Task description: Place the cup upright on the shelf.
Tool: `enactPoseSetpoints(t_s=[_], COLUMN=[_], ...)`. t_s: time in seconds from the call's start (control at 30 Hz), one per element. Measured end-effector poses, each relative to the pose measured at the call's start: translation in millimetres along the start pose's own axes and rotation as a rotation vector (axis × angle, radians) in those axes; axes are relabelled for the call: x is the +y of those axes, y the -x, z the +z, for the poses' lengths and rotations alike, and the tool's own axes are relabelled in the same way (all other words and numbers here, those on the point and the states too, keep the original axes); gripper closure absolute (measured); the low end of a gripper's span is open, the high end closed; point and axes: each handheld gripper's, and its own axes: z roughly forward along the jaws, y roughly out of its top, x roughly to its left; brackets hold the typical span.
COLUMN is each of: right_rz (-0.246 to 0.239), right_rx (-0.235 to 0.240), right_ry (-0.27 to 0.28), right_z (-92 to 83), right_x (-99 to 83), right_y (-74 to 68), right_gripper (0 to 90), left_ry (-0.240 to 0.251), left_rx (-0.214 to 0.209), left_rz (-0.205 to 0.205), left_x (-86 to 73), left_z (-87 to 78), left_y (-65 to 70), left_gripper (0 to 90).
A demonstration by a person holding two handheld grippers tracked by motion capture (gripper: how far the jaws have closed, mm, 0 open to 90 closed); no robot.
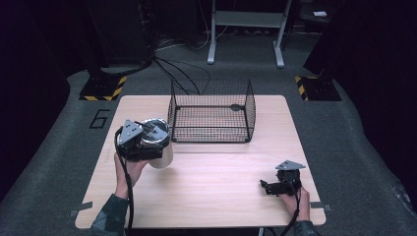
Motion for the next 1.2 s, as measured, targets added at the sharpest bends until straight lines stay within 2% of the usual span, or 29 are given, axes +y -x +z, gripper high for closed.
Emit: enactPoseSetpoints(t_s=[0.2, 0.37, 0.5, 0.63, 1.2], right_rz=[0.000, 0.002, 0.003, -0.001, 0.002], right_rx=[0.000, 0.000, 0.000, 0.000, 0.001], right_ry=[0.000, -0.001, -0.001, 0.000, 0.000], right_z=[0.0, 0.0, -0.1, 0.0, 0.1], right_x=[0.0, 0.0, -0.1, 0.0, 0.1], right_y=[0.0, -0.2, -0.3, 0.1, -0.2], right_gripper=[0.0, 0.0, 0.0, 0.0, 0.1], left_ry=[0.000, 0.013, 0.007, 0.013, 0.014], left_rx=[-0.031, -0.068, -0.085, -0.106, -0.138], left_rz=[0.028, 0.027, 0.049, 0.051, 0.065], left_x=[9.7, 18.2, 26.3, 33.2, 48.3], left_z=[3.1, 7.8, 10.8, 14.3, 27.8], left_y=[5.0, 8.8, 13.4, 16.7, 23.7], left_gripper=[3.5, 3.5, 3.5, 3.5, 3.5])
